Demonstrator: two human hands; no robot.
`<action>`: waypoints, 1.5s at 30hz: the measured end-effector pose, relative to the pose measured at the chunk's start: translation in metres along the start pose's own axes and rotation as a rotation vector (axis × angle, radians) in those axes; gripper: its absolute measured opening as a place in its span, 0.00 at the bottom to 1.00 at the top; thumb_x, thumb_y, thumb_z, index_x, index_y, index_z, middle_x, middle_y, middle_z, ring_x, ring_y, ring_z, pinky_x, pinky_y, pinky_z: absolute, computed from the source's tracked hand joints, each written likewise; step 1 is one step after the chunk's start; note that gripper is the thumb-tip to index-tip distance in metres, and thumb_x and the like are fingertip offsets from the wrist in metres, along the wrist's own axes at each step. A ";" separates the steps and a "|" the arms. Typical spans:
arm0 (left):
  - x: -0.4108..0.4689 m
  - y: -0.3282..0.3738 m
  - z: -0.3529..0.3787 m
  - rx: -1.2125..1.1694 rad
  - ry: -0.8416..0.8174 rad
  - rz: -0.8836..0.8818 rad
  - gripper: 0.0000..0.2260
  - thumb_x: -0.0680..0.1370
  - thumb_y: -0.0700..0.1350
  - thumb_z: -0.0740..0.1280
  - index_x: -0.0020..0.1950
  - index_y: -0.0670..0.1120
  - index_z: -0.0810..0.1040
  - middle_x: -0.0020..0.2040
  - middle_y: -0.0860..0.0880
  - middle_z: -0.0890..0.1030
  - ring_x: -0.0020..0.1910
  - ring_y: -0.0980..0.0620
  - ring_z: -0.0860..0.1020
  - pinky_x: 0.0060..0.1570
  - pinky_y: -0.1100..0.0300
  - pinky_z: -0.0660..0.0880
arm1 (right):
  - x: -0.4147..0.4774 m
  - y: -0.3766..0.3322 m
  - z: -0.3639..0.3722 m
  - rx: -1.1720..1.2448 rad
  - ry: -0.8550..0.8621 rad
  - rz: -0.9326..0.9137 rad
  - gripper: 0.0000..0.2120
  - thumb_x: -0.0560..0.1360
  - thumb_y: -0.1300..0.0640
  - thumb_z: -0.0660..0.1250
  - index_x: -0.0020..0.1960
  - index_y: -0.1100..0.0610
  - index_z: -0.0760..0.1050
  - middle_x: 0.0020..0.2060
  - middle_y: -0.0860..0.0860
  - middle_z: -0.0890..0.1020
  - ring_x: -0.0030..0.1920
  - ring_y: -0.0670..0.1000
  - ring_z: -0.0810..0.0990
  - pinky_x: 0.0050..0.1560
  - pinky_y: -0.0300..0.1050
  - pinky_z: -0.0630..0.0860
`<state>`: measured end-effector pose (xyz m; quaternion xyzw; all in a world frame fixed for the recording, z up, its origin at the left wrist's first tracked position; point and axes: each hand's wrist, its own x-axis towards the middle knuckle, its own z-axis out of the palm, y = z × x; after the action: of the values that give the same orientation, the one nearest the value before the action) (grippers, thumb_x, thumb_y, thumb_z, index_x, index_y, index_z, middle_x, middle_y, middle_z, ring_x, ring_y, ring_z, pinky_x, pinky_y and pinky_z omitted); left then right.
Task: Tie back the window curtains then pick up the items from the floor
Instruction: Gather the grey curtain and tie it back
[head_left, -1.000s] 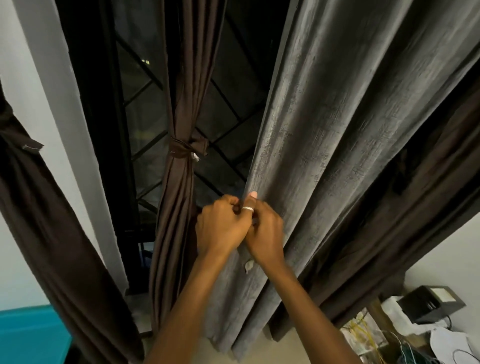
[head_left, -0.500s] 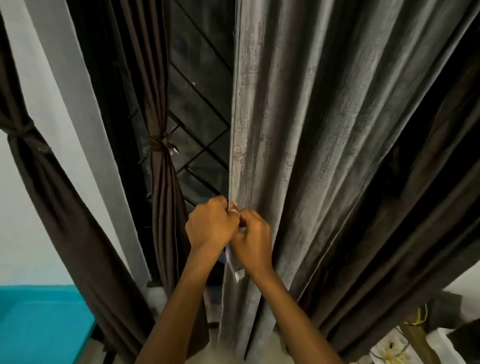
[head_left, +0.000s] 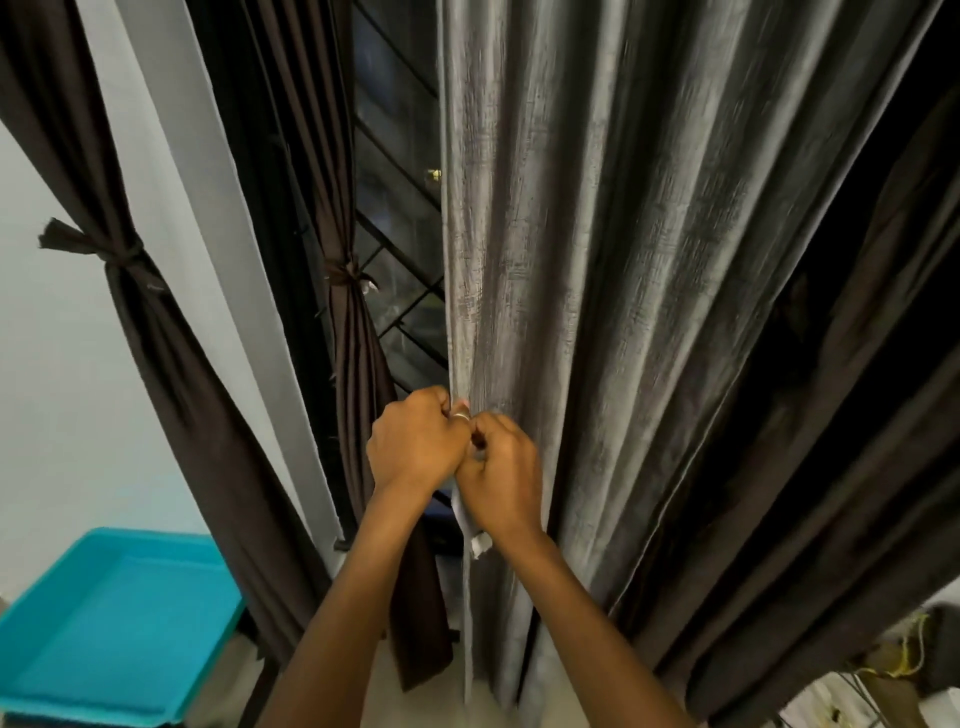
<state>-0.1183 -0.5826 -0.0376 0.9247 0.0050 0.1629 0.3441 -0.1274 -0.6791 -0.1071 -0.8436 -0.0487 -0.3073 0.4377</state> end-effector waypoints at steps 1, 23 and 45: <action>0.000 0.000 0.000 0.002 -0.004 0.009 0.18 0.79 0.56 0.64 0.34 0.47 0.73 0.32 0.50 0.79 0.35 0.46 0.79 0.39 0.50 0.79 | 0.000 -0.001 -0.001 -0.002 -0.007 0.011 0.08 0.76 0.52 0.60 0.39 0.48 0.67 0.37 0.47 0.75 0.32 0.43 0.70 0.32 0.37 0.64; 0.031 -0.040 -0.003 -0.063 -0.058 0.150 0.18 0.81 0.56 0.63 0.36 0.47 0.71 0.30 0.48 0.77 0.31 0.48 0.77 0.35 0.50 0.78 | 0.043 0.019 -0.066 -0.178 0.269 0.367 0.22 0.75 0.47 0.75 0.61 0.56 0.72 0.56 0.48 0.75 0.53 0.47 0.76 0.50 0.43 0.74; 0.054 -0.076 -0.011 -0.123 -0.054 0.135 0.16 0.83 0.54 0.60 0.39 0.47 0.67 0.33 0.45 0.78 0.32 0.46 0.77 0.32 0.50 0.74 | 0.052 0.051 -0.090 -0.304 0.215 0.314 0.22 0.79 0.61 0.67 0.31 0.52 0.61 0.27 0.50 0.70 0.28 0.49 0.70 0.30 0.43 0.66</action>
<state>-0.0626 -0.5113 -0.0618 0.9041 -0.0765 0.1605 0.3887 -0.1101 -0.7888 -0.0752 -0.8595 0.1768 -0.3274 0.3505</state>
